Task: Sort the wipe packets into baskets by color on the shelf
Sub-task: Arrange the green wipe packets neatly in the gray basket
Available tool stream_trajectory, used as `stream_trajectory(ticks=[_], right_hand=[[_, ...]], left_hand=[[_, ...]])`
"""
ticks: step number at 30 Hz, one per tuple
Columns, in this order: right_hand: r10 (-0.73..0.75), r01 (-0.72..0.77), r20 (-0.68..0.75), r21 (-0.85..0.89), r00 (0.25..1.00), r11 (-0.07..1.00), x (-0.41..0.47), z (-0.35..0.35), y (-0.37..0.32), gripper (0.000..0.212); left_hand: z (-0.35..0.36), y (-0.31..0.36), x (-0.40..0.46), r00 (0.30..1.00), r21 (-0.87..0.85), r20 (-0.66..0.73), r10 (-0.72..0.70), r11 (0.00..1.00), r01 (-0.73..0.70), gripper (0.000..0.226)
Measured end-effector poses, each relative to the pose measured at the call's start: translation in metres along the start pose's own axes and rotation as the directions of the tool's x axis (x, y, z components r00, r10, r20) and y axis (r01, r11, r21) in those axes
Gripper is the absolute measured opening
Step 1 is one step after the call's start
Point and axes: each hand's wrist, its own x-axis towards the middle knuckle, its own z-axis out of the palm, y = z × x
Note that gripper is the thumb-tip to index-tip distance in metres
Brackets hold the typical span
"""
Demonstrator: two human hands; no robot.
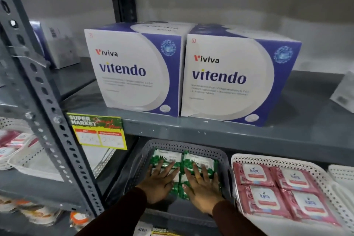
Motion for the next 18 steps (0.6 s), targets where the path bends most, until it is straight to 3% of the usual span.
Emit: stream_trajectory(ticks=[4, 11, 13, 14, 16, 18], right_hand=[[0.017, -0.018, -0.036, -0.015, 0.999, 1.0, 0.007, 0.001, -0.002, 0.065], [0.035, -0.035, 0.012, 0.034, 0.999, 0.999, 0.006, -0.009, -0.005, 0.067], [0.033, -0.035, 0.026, 0.091, 0.999, 0.995, 0.0, -0.016, -0.005, 0.069], [0.018, -0.016, -0.011, 0.146, 1.0, 0.989, -0.007, -0.024, -0.003, 0.071], [-0.016, 0.063, -0.205, 0.225, 0.979, 0.972, -0.021, -0.033, 0.001, 0.073], [-0.044, 0.104, -0.506, 0.092, 0.862, 0.99, -0.052, -0.046, 0.01, 0.071]], left_hand=[[0.008, -0.006, 0.0, 0.998, 0.011, -0.049, 0.049, 0.999, -0.049, 0.062], [-0.007, 0.004, 0.002, 0.999, 0.109, -0.048, 0.01, 0.994, -0.005, 0.063], [-0.019, 0.014, -0.007, 0.983, 0.216, -0.17, 0.076, 0.976, -0.038, 0.066], [-0.027, 0.024, -0.012, 0.988, 0.288, -0.136, 0.074, 0.957, -0.032, 0.063], [-0.034, 0.042, -0.019, 0.957, 0.349, -0.263, 0.124, 0.937, -0.026, 0.045], [-0.035, 0.061, -0.02, 0.897, 0.426, -0.334, 0.289, 0.895, -0.13, 0.052]])
